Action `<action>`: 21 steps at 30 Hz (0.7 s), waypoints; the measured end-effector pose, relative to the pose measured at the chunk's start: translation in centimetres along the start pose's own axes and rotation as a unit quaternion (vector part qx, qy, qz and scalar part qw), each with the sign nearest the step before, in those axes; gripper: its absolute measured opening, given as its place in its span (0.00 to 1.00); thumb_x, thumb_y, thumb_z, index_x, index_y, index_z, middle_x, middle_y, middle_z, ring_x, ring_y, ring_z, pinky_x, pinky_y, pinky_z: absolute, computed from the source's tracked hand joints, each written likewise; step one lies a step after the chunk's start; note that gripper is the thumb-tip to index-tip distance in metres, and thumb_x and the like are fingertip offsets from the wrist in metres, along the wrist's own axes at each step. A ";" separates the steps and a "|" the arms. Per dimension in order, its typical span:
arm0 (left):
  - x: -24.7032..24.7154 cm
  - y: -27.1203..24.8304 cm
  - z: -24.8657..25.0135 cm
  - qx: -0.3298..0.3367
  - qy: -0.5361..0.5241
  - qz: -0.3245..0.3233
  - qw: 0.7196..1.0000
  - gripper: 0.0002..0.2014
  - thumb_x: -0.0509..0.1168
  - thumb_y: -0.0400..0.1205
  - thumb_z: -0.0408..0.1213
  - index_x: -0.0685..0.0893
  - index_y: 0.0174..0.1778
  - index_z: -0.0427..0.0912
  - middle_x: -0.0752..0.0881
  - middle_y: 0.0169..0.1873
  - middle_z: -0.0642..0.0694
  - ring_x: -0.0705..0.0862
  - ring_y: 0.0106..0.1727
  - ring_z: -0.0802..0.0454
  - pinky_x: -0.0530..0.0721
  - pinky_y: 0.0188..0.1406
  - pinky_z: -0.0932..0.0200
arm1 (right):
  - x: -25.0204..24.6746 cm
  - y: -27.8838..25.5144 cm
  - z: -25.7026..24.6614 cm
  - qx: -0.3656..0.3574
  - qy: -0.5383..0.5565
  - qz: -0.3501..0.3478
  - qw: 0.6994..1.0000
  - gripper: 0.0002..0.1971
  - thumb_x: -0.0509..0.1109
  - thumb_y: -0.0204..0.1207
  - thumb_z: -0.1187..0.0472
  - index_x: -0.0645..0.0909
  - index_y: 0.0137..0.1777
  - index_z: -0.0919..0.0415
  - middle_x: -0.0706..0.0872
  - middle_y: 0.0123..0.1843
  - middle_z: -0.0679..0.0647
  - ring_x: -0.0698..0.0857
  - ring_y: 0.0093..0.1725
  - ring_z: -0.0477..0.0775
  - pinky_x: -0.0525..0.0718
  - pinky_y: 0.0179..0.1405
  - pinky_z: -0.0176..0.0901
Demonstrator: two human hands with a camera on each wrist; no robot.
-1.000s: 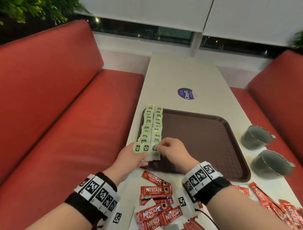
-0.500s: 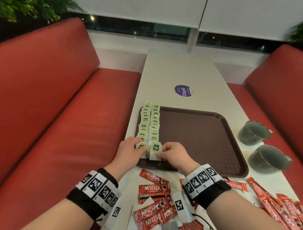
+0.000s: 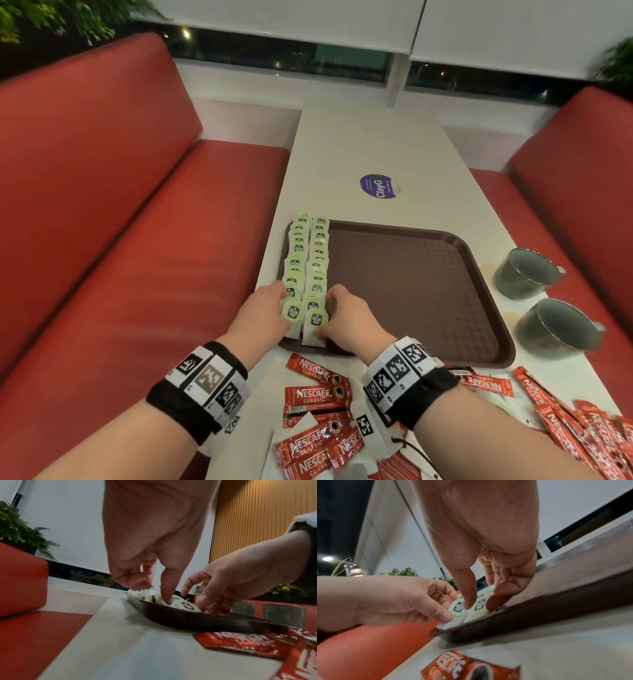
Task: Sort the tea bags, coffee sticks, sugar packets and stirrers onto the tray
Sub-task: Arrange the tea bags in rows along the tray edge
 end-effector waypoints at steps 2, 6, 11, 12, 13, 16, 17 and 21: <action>-0.2 0.0 0.0 0.008 -0.010 0.008 1.000 0.29 0.73 0.74 0.35 0.70 0.69 0.47 0.73 0.60 0.46 0.77 0.50 0.49 0.75 0.48 0.60 | 0.2 0.0 -0.4 -0.013 -0.019 -0.002 1.000 0.29 0.77 0.70 0.63 0.66 0.66 0.54 0.80 0.46 0.49 0.82 0.46 0.52 0.76 0.33 0.35; -0.2 0.4 0.2 0.030 -0.034 0.000 0.999 0.38 0.73 0.75 0.32 0.63 0.79 0.47 0.68 0.69 0.47 0.76 0.64 0.48 0.71 0.59 0.64 | 1.2 -0.1 -1.2 -0.046 -0.123 -0.019 0.991 0.29 0.71 0.73 0.65 0.64 0.71 0.55 0.79 0.57 0.57 0.80 0.49 0.56 0.82 0.45 0.44; 0.4 0.6 -0.2 0.030 -0.031 -0.018 0.999 0.33 0.70 0.78 0.33 0.65 0.79 0.43 0.66 0.73 0.46 0.72 0.70 0.49 0.64 0.64 0.69 | 1.8 0.0 -1.3 -0.045 -0.181 -0.029 0.982 0.27 0.69 0.75 0.67 0.63 0.72 0.57 0.75 0.59 0.60 0.81 0.55 0.63 0.84 0.50 0.51; 0.4 0.6 -0.2 0.037 -0.032 -0.017 0.999 0.33 0.69 0.79 0.33 0.65 0.79 0.43 0.66 0.74 0.47 0.71 0.71 0.50 0.62 0.63 0.71 | 1.8 0.0 -1.3 -0.045 -0.184 -0.028 0.982 0.26 0.69 0.76 0.67 0.64 0.71 0.57 0.75 0.58 0.60 0.81 0.54 0.63 0.84 0.50 0.52; 0.4 0.6 -0.1 0.044 -0.030 -0.015 0.998 0.32 0.68 0.80 0.33 0.66 0.80 0.43 0.65 0.74 0.47 0.71 0.71 0.50 0.61 0.63 0.72 | 1.8 0.1 -1.3 -0.045 -0.185 -0.026 0.981 0.25 0.68 0.76 0.67 0.64 0.70 0.56 0.75 0.57 0.59 0.81 0.53 0.62 0.84 0.50 0.52; 0.3 0.4 0.0 0.059 -0.013 0.007 0.998 0.31 0.66 0.81 0.31 0.64 0.80 0.44 0.64 0.76 0.48 0.72 0.71 0.49 0.67 0.69 0.63 | 1.8 0.1 -1.4 -0.045 -0.183 -0.020 0.982 0.23 0.66 0.76 0.68 0.65 0.69 0.55 0.74 0.53 0.58 0.81 0.51 0.62 0.84 0.49 0.53; 0.2 0.3 -0.1 0.063 -0.008 0.019 0.998 0.32 0.65 0.80 0.31 0.63 0.80 0.46 0.63 0.76 0.48 0.72 0.71 0.48 0.70 0.69 0.59 | 1.8 0.1 -1.4 -0.046 -0.185 -0.020 0.982 0.23 0.65 0.76 0.68 0.65 0.68 0.55 0.74 0.52 0.57 0.81 0.50 0.61 0.84 0.49 0.54; 0.8 -0.1 0.2 0.101 0.044 0.017 0.994 0.36 0.70 0.77 0.36 0.63 0.80 0.51 0.63 0.75 0.52 0.69 0.71 0.49 0.73 0.68 0.57 | 1.9 0.3 -1.5 -0.046 -0.196 -0.019 0.979 0.23 0.65 0.76 0.69 0.64 0.69 0.55 0.71 0.49 0.55 0.80 0.47 0.60 0.83 0.45 0.51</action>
Point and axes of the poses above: each hand's wrist, its own y-axis towards the middle knuckle, its own x-axis out of the palm, z = x × y, the point moved 5 cm from there along y, towards the middle knuckle
